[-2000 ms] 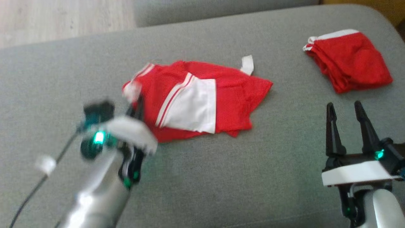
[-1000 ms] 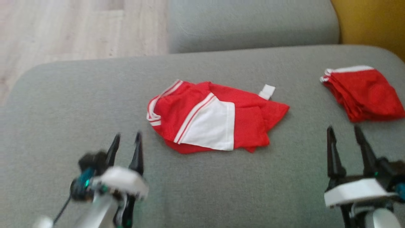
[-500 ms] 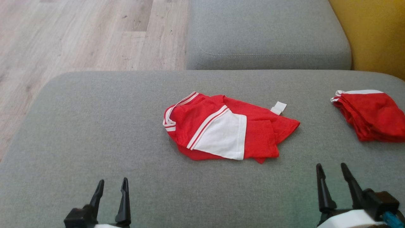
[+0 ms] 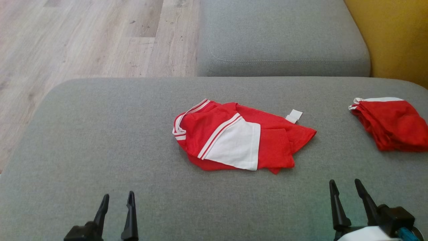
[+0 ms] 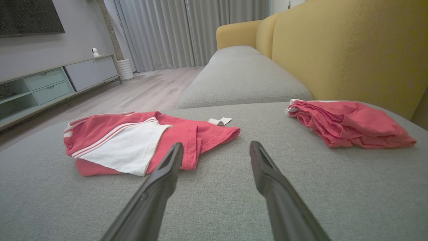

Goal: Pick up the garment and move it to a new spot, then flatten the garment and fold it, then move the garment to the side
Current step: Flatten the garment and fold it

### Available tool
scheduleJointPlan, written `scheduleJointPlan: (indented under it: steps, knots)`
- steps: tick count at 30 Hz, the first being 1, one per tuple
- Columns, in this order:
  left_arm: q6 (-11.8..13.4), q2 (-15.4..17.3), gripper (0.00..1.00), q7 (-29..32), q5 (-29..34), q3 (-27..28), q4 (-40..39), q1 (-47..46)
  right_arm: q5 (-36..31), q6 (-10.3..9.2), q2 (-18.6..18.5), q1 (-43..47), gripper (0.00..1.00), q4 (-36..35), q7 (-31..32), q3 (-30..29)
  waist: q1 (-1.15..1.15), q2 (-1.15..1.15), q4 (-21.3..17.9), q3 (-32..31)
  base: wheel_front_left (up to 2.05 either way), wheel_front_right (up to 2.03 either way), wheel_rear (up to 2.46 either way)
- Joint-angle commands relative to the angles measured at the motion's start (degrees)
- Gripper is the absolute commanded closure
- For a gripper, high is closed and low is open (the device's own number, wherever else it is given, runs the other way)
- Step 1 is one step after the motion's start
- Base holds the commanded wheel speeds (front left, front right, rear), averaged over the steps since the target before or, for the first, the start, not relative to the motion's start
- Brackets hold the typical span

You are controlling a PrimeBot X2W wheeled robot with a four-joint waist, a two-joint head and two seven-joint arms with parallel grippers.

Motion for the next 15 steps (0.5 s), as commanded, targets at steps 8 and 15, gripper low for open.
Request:
scheduleJointPlan:
  steps: [8,15]
  knots:
    - [0.6,1.6,0.0,0.2,-0.4,2.2,-2.3,-2.0,-0.5,0.42,-0.5,-3.1,0.0,-1.0,-0.6,1.6,0.0,0.0,0.1,0.3,0.0,0.0,0.0]
    - [0.9,1.6,0.0,0.4,-0.3,1.8,-2.6,-2.2,-0.5,0.42,-0.5,-3.4,0.0,-0.8,-0.6,1.5,0.0,0.0,0.0,0.7,0.0,0.0,0.0]
